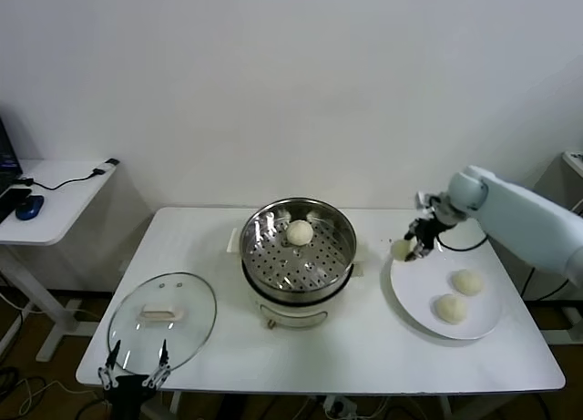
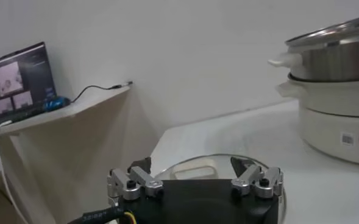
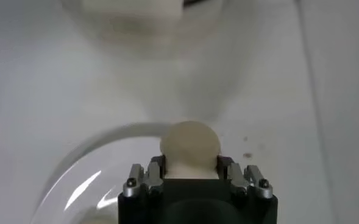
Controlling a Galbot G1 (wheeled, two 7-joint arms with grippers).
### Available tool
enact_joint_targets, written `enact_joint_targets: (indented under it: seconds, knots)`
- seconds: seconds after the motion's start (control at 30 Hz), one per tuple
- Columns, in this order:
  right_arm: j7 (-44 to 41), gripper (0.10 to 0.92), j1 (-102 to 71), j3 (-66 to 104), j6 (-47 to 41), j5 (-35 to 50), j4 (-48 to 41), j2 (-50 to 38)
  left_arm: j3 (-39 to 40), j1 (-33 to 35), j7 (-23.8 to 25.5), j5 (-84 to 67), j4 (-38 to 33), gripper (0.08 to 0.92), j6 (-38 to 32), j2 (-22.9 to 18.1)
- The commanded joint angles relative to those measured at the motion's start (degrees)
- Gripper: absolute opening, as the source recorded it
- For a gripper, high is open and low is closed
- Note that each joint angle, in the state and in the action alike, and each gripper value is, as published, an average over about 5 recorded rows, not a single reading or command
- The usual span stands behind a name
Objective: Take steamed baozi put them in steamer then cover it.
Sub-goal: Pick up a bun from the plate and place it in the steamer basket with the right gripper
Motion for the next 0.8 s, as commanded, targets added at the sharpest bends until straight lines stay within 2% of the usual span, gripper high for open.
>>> enact_joint_targets:
  seconds: [0.03, 0.17, 0.33, 0.57, 0.8]
  knots:
    - [0.06, 0.565, 18.9, -15.02, -1.29, 15.22, 1.29, 4.75, 0.56, 0.21, 0.21, 0.56, -0.88, 0.823, 0.28, 0.65]
    - [1.74, 0.566, 24.1, -20.18, -3.4, 23.94, 3.46, 10.31, 1.68, 0.03, 0.31, 0.84, -0.88, 0.823, 0.26, 0.88]
    - [4.8, 0.568, 25.9, -23.11, -6.61, 30.48, 6.74, 17.93, 2.4, -0.27, 0.36, 1.0, -1.14, 0.823, 0.31, 1.56]
    - [10.2, 0.568, 23.55, -26.87, -9.23, 34.29, 9.32, 25.91, 1.86, -0.07, 0.26, -0.64, -1.17, 0.823, 0.12, 2.89]
    - [12.98, 0.568, 19.26, -29.18, -10.89, 35.07, 7.7, 31.73, 1.34, 0.01, 0.17, -1.87, -0.51, 0.823, -0.12, 3.72]
